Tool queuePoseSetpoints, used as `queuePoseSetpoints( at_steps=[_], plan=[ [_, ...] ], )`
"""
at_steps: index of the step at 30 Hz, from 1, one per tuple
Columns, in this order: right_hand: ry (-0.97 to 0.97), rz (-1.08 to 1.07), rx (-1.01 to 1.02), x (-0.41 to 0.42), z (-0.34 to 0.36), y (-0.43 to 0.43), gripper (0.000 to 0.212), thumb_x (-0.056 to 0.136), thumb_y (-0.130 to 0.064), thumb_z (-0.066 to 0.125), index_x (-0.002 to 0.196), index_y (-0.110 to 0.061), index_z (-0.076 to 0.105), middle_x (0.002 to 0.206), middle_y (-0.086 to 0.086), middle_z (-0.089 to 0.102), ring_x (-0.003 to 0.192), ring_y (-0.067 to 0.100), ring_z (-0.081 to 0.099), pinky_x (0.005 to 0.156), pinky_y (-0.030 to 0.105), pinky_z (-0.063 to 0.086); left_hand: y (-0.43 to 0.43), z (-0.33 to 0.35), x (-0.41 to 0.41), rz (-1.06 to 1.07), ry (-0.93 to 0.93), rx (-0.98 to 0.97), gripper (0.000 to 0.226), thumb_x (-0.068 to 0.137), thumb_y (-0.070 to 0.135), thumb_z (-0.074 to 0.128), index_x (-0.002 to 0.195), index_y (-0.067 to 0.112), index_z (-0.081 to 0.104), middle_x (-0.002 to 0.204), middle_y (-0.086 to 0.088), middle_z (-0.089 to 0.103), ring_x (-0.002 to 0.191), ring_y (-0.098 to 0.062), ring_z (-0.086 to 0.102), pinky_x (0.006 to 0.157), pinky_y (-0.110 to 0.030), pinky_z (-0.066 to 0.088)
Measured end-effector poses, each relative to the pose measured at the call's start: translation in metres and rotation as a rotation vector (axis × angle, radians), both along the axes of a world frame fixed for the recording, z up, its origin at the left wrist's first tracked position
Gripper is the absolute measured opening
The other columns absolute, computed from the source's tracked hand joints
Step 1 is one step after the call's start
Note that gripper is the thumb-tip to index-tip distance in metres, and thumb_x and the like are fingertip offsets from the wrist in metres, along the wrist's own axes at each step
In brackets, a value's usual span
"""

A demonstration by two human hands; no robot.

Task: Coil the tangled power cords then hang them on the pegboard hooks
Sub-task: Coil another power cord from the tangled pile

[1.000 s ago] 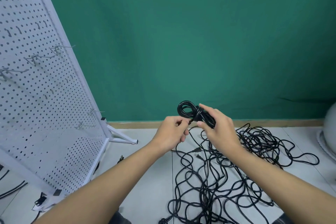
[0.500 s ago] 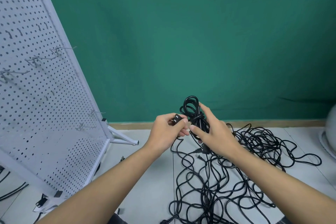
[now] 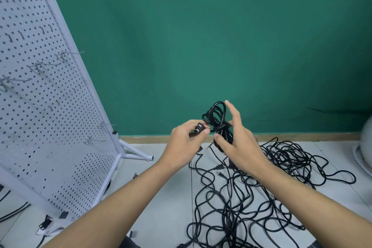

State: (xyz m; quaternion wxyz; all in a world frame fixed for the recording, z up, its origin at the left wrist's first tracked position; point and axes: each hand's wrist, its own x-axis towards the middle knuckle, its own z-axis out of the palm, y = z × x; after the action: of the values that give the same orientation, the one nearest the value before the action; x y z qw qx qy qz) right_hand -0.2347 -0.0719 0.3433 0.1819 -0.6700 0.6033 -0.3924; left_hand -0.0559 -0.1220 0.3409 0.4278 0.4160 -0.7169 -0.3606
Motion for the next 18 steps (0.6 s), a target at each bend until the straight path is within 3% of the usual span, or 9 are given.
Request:
queuePoseSetpoints(
  at_steps=[2,4,6,8,11,15,18],
  plan=[
    [0.061,-0.007,-0.002,0.001,-0.002,0.0,0.072,0.1,-0.031,0.058,0.154,-0.052,0.016,0.124,-0.012,0.059,0.102,0.013,0.055,0.087,0.036,0.044,0.001,0.001,0.001,-0.009,-0.003,-0.039,0.013,0.099,0.019,0.068,0.104,0.013,0.078,0.114,0.014,0.071,0.107,0.002,0.064,0.08,-0.005,0.047],
    [0.109,-0.032,0.022,0.002,-0.006,-0.004,0.056,0.098,-0.034,0.055,0.149,-0.043,0.033,0.121,-0.009,0.058,0.11,0.017,0.055,0.09,0.041,0.048,0.002,0.004,0.001,-0.003,-0.023,-0.139,0.009,0.097,0.017,0.07,0.1,0.014,0.079,0.113,0.015,0.072,0.107,0.0,0.065,0.09,-0.008,0.044],
    [0.116,-0.011,0.039,0.003,-0.008,-0.006,0.044,0.097,-0.032,0.055,0.139,-0.037,0.045,0.114,-0.008,0.058,0.11,0.017,0.054,0.09,0.039,0.047,0.003,0.006,0.001,-0.015,-0.031,-0.191,0.007,0.094,0.013,0.073,0.089,0.013,0.077,0.11,0.014,0.073,0.102,-0.003,0.067,0.092,-0.011,0.045],
    [0.087,0.012,0.042,0.005,-0.006,-0.006,0.033,0.096,-0.026,0.056,0.129,-0.032,0.055,0.114,-0.006,0.056,0.105,0.014,0.054,0.088,0.035,0.046,0.004,0.007,0.001,-0.044,-0.01,-0.147,0.01,0.092,0.011,0.074,0.083,0.016,0.076,0.102,0.011,0.074,0.091,-0.004,0.069,0.085,-0.013,0.049],
    [0.091,0.083,0.112,0.002,-0.001,-0.007,0.025,0.097,-0.018,0.054,0.12,-0.029,0.056,0.116,-0.006,0.049,0.104,0.01,0.053,0.085,0.027,0.039,0.004,0.007,0.002,-0.07,-0.002,-0.09,0.014,0.093,0.01,0.074,0.086,0.022,0.075,0.092,0.012,0.073,0.081,-0.002,0.067,0.078,-0.013,0.05],
    [0.057,0.12,0.203,-0.007,0.006,-0.009,0.033,0.099,-0.015,0.051,0.128,-0.031,0.053,0.124,-0.008,0.059,0.106,0.006,0.054,0.084,0.025,0.038,0.003,0.004,0.002,-0.131,-0.019,-0.058,0.012,0.094,0.009,0.071,0.103,0.015,0.076,0.103,0.01,0.072,0.087,-0.008,0.068,0.084,-0.021,0.054],
    [-0.005,0.116,0.267,-0.01,0.006,-0.008,0.027,0.097,-0.042,0.059,0.124,-0.04,0.055,0.113,-0.01,0.069,0.089,0.006,0.061,0.084,0.028,0.048,0.003,0.005,0.0,-0.181,-0.04,-0.039,0.017,0.097,0.012,0.069,0.113,0.016,0.075,0.11,0.01,0.071,0.096,-0.008,0.068,0.089,-0.022,0.055]
  ],
)
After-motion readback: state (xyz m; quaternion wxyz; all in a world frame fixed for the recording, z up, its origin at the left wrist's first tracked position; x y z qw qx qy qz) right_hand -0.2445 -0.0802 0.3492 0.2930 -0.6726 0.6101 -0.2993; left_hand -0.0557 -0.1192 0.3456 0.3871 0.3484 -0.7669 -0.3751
